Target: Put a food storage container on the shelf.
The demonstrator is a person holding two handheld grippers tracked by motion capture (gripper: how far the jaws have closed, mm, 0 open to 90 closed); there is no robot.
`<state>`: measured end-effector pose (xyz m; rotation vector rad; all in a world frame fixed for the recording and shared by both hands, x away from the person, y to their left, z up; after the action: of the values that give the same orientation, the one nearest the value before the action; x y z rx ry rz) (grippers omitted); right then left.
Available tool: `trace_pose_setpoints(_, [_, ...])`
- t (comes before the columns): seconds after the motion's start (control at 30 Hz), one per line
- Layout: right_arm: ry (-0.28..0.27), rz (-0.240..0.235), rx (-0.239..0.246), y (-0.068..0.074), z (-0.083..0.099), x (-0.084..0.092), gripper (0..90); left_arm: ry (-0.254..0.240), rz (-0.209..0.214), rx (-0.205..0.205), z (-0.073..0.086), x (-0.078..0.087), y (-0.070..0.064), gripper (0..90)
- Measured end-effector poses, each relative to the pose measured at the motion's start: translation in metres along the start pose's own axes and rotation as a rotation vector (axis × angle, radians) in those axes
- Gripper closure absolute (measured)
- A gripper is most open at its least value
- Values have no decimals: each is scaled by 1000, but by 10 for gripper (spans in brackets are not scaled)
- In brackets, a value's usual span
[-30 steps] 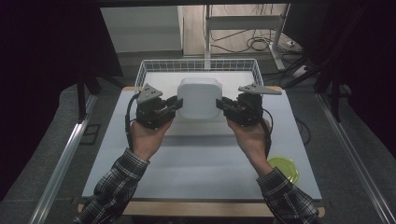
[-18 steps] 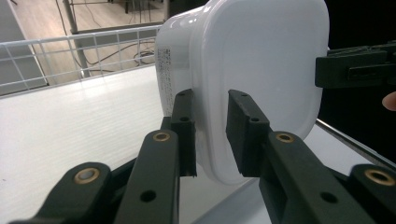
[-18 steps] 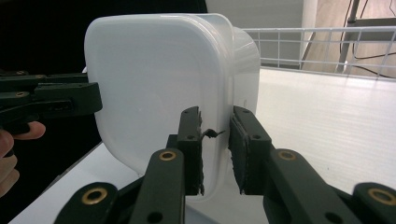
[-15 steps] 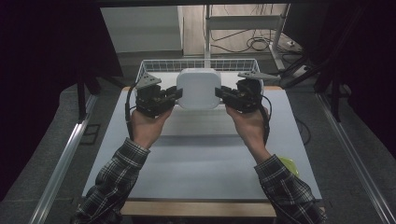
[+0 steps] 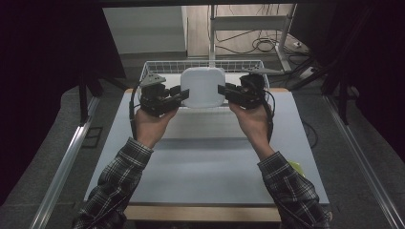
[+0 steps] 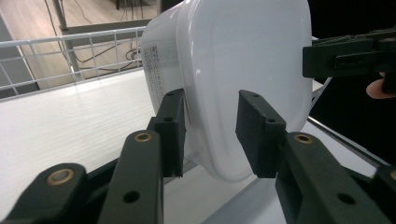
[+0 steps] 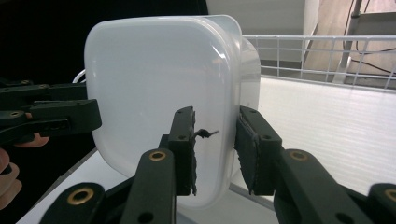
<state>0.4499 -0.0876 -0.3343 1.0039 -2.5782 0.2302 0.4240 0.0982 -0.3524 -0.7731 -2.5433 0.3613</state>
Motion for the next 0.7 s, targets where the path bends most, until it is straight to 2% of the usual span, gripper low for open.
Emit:
trace_pose_setpoints(0.2, [6,0,14,-1,-2,-6,627,21,-2,-11,1,-8,3,552])
trace_pose_setpoints(0.33, [15,4,21,-2,-1,-11,598,15,16,0,0,-10,6,541])
trace_pose_setpoints(0.53, [23,3,33,-2,1,-16,562,23,11,-17,-1,-15,7,478])
trace_pose_setpoints(0.7, [19,0,30,-3,2,-19,532,23,10,-13,-4,-19,9,443])
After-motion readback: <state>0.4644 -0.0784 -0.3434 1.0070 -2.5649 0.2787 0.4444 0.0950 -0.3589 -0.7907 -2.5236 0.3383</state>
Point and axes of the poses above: each handheld gripper's, and its own axes: x roughly backward along the jaws, z roughly out of its underside, y roughly to its left, the point moved 7 cm from there along -x, roughly forward along the jaws, and after that the axes turned 14 degrees about x, right-handed, at the moved point
